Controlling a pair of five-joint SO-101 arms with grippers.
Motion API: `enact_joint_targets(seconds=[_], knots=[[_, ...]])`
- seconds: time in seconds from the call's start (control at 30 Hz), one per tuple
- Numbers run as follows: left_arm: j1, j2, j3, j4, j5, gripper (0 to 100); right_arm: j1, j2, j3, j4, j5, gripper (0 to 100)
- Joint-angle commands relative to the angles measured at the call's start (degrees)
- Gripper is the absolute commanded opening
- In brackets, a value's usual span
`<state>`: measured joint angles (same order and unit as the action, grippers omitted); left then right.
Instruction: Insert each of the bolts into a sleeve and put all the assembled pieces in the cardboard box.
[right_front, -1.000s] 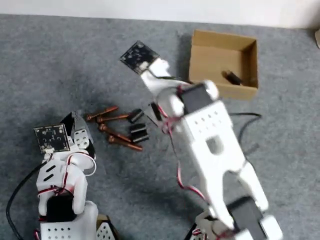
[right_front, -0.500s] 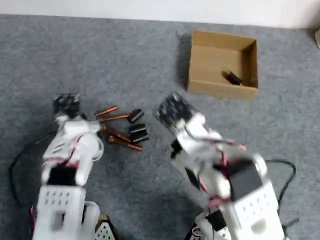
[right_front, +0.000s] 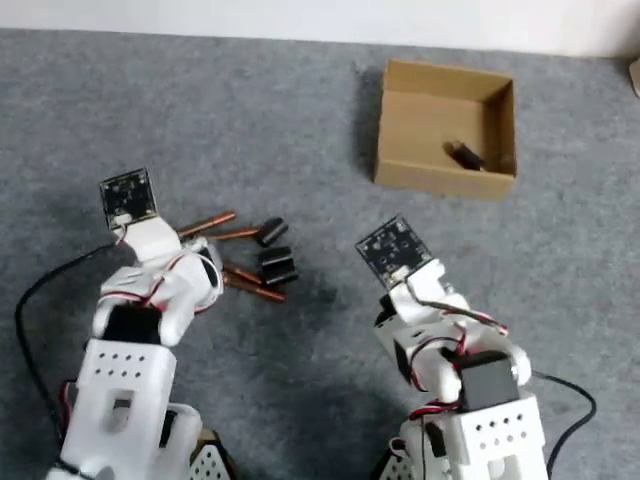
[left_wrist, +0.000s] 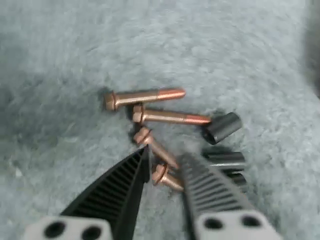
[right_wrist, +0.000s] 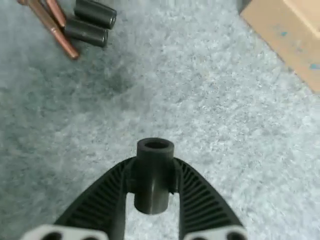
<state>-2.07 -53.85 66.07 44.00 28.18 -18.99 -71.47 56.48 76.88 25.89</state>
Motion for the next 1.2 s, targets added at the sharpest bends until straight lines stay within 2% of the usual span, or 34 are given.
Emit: enact_joint_targets(seconds=[0.0,0.13,0.23,0.3,0.37,0.47,0.63,0.87,1.17], knots=[[-0.75,6.46,-4.53,-1.14,2.46,25,0.48,-2.51,5.58,-7.87,-0.79,0.5],[0.22,16.22,-8.04,-1.49,2.81,25,-2.15,-4.53,11.03,-12.09,-2.81,0.5],[6.55,21.05,-8.84,-2.37,2.64,23,-3.21,-5.93,15.08,-14.02,-2.64,0.5],[11.12,23.43,-7.87,-5.54,3.08,23,-3.21,-6.90,16.66,-14.99,-2.55,0.5],[12.26,25.27,-6.37,-10.11,5.63,21,-3.21,-7.78,17.71,-15.52,-2.55,0.5],[8.22,26.86,-5.23,-14.86,12.75,16,-3.38,-8.57,18.86,-15.52,-2.46,0.5],[3.82,27.74,-6.99,-15.12,18.11,14,-3.38,-8.57,19.21,-15.78,-2.46,0.5],[1.71,27.65,-7.25,-15.12,19.69,14,-3.38,-8.40,24.04,-21.93,-2.46,0.5],[1.98,27.91,-6.99,-15.03,19.43,14,-3.38,-8.40,24.48,-22.29,-2.46,0.5]])
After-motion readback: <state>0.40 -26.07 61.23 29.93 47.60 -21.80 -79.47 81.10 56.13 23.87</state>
